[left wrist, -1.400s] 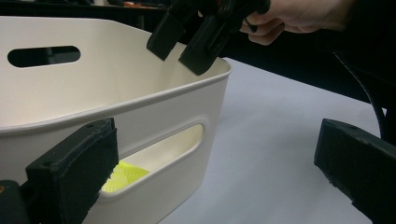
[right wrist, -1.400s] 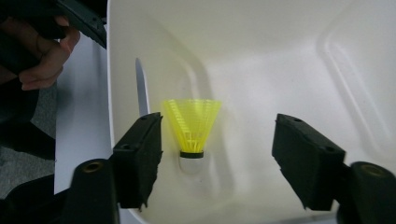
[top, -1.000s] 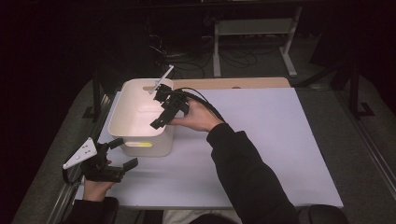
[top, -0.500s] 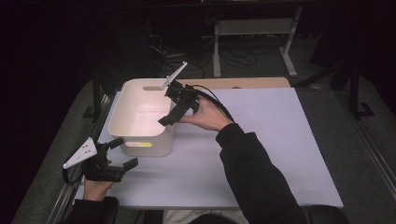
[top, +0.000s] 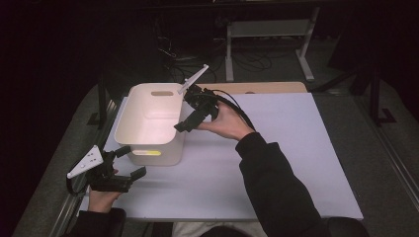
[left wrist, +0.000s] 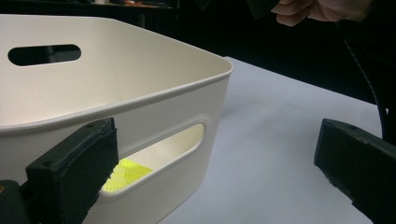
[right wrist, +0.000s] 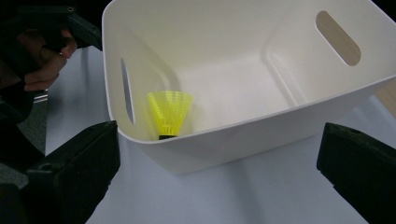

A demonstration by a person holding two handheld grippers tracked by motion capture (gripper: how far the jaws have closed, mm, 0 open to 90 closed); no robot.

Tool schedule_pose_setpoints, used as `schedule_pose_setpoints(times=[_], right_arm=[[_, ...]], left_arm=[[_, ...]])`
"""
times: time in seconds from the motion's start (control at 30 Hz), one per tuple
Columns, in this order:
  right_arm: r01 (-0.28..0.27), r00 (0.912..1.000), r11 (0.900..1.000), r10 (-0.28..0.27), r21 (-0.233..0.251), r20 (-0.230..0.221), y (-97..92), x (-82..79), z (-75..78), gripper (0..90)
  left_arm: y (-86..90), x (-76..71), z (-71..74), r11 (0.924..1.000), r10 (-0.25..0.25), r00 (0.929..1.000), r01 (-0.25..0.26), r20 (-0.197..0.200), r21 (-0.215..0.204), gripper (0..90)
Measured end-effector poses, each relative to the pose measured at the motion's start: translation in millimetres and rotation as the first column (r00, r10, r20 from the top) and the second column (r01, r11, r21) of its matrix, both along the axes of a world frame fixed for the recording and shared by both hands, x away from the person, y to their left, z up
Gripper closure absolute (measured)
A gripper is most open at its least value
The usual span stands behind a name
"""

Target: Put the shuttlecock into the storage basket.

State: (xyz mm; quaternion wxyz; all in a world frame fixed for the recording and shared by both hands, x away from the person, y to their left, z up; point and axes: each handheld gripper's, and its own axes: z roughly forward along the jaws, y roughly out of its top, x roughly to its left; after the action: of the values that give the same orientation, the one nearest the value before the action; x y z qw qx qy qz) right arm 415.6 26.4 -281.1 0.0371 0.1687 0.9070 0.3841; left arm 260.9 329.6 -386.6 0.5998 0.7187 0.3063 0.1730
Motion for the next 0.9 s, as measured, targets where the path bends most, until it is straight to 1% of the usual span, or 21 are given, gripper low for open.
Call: schedule_pose_setpoints(times=[0.5,0.57,0.9], right_arm=[[0.029,0.9995,0.9995,-0.029,0.011,0.01,-25.2,-2.6,-1.3,0.0],[0.038,0.9993,0.9993,-0.038,0.004,0.009,-28.4,-2.5,-2.2,0.0],[0.067,0.9977,0.9977,-0.067,0.015,0.01,-48.8,-2.2,-4.4,0.0]], left_arm=[[-0.1,0.1,0.0,1.0,0.002,1.0,-0.002,0.0,0.001,0.0],[-0.1,0.1,-0.1,1.0,0.002,1.0,-0.002,0.0,0.0,0.0],[-0.3,0.2,-0.1,1.0,0.003,1.0,-0.003,-0.001,0.0,0.0]])
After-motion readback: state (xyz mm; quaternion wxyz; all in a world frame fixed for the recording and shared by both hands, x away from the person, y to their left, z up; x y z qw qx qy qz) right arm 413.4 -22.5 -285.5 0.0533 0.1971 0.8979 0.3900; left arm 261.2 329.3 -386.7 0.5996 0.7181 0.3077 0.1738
